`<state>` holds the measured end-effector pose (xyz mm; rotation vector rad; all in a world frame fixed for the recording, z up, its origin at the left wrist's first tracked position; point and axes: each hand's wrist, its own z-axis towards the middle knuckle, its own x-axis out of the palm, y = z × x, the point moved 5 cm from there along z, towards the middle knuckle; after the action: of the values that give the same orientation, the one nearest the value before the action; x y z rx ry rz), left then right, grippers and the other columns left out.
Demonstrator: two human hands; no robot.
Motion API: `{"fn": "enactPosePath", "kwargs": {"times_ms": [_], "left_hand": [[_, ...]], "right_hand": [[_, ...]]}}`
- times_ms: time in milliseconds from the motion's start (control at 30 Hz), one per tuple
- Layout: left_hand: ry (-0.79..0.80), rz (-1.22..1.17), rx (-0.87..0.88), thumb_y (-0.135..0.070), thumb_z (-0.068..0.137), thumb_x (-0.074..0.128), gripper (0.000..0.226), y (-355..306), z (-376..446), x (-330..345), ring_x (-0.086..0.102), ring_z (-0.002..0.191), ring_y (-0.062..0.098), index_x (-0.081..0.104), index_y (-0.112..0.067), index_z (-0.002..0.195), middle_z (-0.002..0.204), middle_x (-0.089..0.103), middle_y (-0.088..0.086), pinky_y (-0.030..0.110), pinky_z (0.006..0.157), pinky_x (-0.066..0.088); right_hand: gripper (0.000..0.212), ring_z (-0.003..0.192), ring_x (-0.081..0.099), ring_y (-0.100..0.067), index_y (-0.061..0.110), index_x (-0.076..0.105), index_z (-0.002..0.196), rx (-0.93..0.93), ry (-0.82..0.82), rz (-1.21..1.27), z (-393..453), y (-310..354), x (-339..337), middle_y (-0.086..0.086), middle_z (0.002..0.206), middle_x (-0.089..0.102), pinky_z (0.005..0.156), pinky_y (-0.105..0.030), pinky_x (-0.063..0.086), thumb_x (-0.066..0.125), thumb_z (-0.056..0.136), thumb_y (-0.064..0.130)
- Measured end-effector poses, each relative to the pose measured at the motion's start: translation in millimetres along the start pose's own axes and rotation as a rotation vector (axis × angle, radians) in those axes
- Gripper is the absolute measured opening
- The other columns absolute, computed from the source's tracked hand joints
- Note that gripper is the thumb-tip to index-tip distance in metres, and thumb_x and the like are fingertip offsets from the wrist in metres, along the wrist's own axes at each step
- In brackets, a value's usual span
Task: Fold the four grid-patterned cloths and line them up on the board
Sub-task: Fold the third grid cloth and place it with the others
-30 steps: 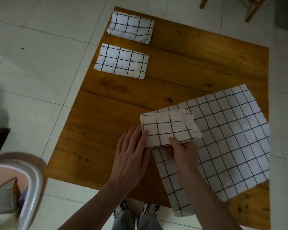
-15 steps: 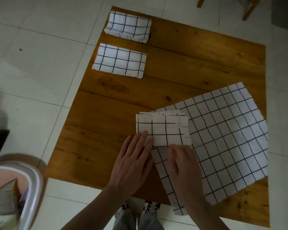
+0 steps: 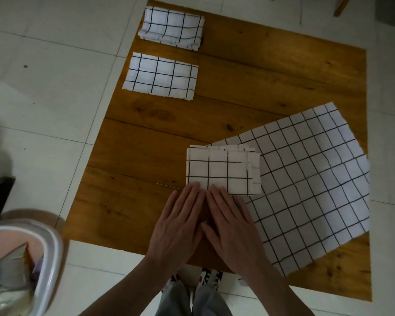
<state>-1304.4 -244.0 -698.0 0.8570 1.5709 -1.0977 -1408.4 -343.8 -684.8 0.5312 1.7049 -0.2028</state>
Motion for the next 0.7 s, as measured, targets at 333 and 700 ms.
{"fn": "enactPosePath", "kwargs": {"times_ms": [333,700], "left_hand": [[0.01,-0.021,-0.022,-0.054,0.111,0.024,0.067,2,-1,-4,0.009,0.16,0.021,0.02,-0.013,0.164,0.173,0.014,0.008,0.046,0.126,0.018],[-0.048,-0.095,-0.028,-0.051,0.111,0.025,0.061,4,4,-12,0.018,0.159,0.021,0.035,-0.016,0.16,0.17,0.026,0.006,0.048,0.126,0.019]], "right_hand": [[0.073,0.16,0.004,-0.017,0.015,0.01,0.165,0.079,0.012,0.004,-15,-28,-2,-0.003,0.173,0.005,0.126,-0.045,0.014,0.019,0.108,0.06],[0.071,0.159,0.003,-0.012,0.018,0.015,0.165,0.323,-0.092,0.161,-23,-57,-6,0.003,0.173,0.007,0.128,-0.041,0.005,0.012,0.107,0.059]]}}
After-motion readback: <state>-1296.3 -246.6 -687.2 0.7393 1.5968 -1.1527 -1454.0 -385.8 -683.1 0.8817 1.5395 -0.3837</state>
